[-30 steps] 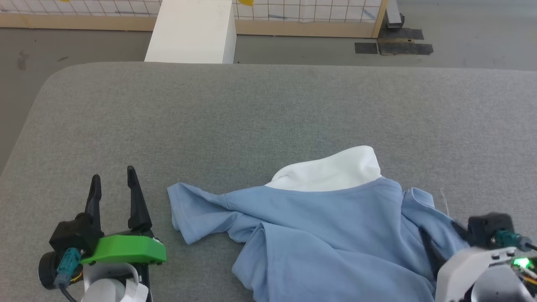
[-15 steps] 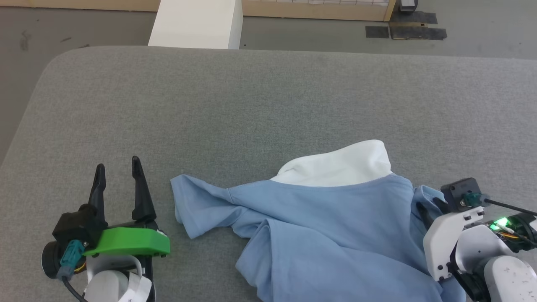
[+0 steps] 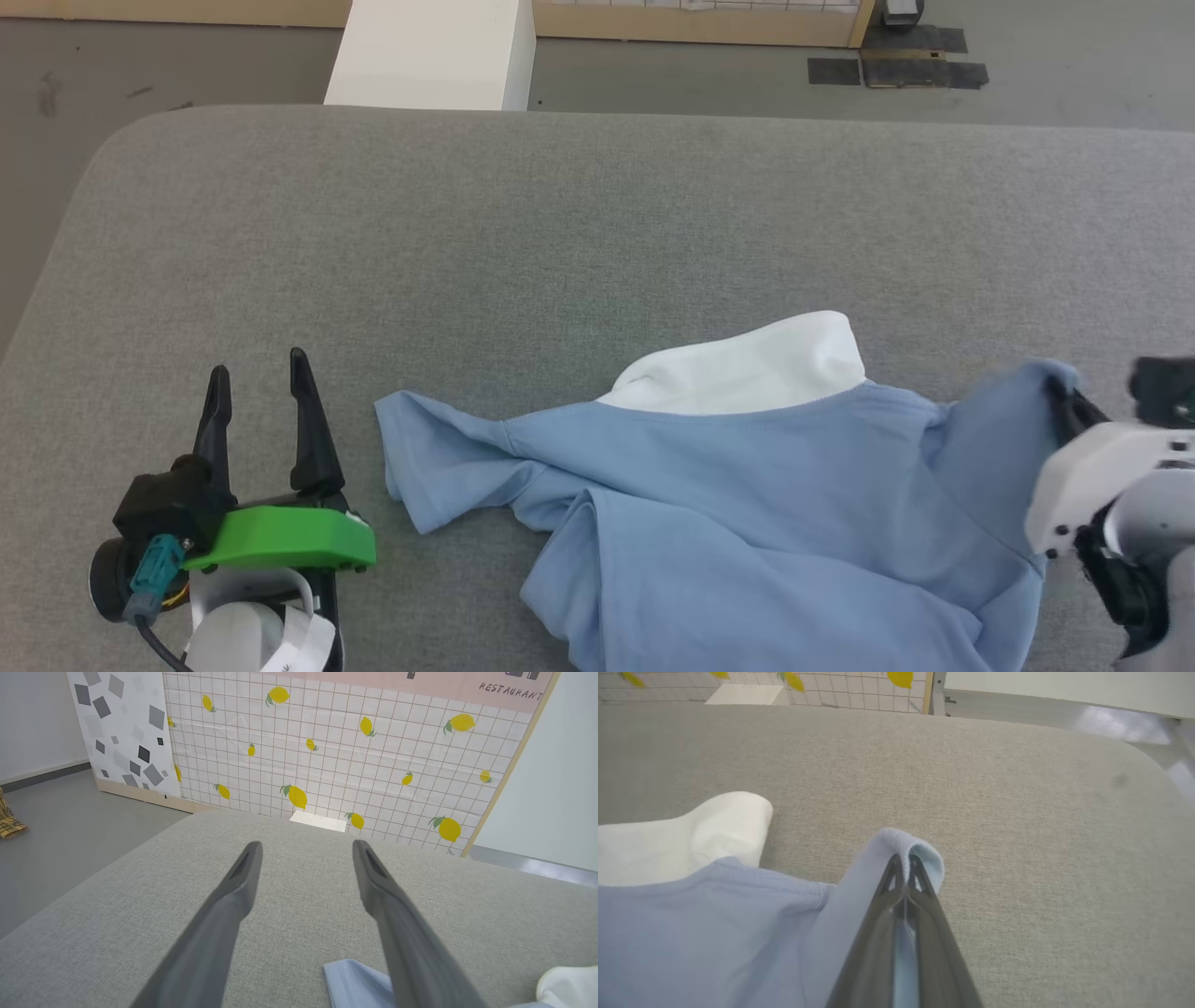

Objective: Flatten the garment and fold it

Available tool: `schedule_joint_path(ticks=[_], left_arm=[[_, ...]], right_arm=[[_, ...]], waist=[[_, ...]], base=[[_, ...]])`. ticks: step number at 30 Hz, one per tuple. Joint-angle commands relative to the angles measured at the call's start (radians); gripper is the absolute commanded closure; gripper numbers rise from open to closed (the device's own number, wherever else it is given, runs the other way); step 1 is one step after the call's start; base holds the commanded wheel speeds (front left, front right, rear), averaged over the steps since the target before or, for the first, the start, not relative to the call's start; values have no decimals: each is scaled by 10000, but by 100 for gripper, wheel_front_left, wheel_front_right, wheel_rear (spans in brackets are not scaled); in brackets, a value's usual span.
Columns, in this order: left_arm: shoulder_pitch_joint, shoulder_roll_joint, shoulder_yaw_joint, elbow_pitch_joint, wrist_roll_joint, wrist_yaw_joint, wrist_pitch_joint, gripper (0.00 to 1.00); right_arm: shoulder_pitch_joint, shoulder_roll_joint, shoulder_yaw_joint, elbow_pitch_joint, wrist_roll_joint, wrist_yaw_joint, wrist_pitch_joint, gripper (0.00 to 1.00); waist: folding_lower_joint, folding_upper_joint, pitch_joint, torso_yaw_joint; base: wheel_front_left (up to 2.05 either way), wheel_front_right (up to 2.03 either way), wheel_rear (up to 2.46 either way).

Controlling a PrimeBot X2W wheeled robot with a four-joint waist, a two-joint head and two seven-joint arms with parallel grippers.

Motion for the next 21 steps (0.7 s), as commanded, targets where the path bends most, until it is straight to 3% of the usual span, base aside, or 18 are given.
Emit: schedule_joint_path(ticks=[1,11,12,13,14,21], left_arm=[[-107,-27,32,24,79,-3,-47,0],[-151,57,-115,363,161,-118,-2,0],[-184,93,-159,442,181,-140,55,0],[-213,125,-193,508,195,-157,122,0],[-248,177,-237,601,214,-180,251,0],[-643,698,-581,1262,249,-523,1927,0]], right_arm=[[-14,254,-445,33,-59,-15,3,100],[-185,837,-2934,1178,-388,-15,1431,100],[-227,845,-3039,1264,-425,-15,1508,72],[-256,849,-3097,1313,-389,-15,1548,6],[-287,851,-3151,1289,-355,-15,1447,0],[173,856,-2808,387,-334,-15,-367,0]], waist=[[0,0,-39,-30],[0,0,-34,-203],[0,0,-32,-215],[0,0,-38,-225],[0,0,-50,-240],[0,0,-143,-339]], base=[[0,0,0],[0,0,0],[0,0,0],[0,0,0],[0,0,0],[0,0,0]])
